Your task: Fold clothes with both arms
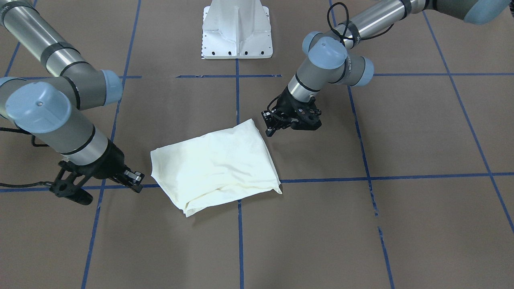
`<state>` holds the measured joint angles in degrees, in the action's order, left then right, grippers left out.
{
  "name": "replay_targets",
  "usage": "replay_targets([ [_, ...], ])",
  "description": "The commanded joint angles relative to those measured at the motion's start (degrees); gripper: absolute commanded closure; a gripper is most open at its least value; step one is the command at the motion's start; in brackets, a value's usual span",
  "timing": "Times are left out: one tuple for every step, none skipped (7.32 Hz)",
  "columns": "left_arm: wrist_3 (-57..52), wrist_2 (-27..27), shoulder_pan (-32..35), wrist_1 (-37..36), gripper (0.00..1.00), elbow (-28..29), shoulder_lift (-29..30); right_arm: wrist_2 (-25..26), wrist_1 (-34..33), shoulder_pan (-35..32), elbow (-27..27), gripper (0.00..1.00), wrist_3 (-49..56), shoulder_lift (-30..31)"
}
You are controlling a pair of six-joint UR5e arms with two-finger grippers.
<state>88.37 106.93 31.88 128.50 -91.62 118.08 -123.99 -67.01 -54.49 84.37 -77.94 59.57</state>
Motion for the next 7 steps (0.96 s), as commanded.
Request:
replay_targets([
  [-8.75, -0.23, 3.52, -9.88, 1.00, -8.62, -3.46, -1.42, -0.49, -6.21, 5.44, 1.00, 11.86, 9.73],
  [-17.01, -0.06, 6.58, -11.85, 1.00, -14.67, -9.39, -3.35, -0.75, -10.33, 5.37, 1.00, 22.28, 13.86],
  [-27.10, 1.77, 11.57, -12.13, 1.00, -19.08, -15.97, -4.93, -4.06, -15.85, 5.45, 0.98, 34.22, 16.60],
  [-37.29, 6.93, 18.76, -11.96, 0.97, -19.91, -20.48, -5.12, -11.14, -20.78, 5.46, 0.65, 47.04, 17.15],
  [-47.40, 12.37, 26.14, -11.95, 0.73, -19.74, -24.26, -4.86, -17.56, -24.75, 6.06, 0.01, 58.48, 18.46],
  [-57.16, 14.86, 32.74, -12.39, 0.54, -19.05, -26.65, -4.95, -18.67, -27.57, 5.98, 0.00, 64.34, 20.56],
  [-65.52, 16.54, 39.76, -14.40, 0.36, -16.69, -27.81, -5.12, -18.86, -30.56, 6.07, 0.00, 67.62, 22.67],
])
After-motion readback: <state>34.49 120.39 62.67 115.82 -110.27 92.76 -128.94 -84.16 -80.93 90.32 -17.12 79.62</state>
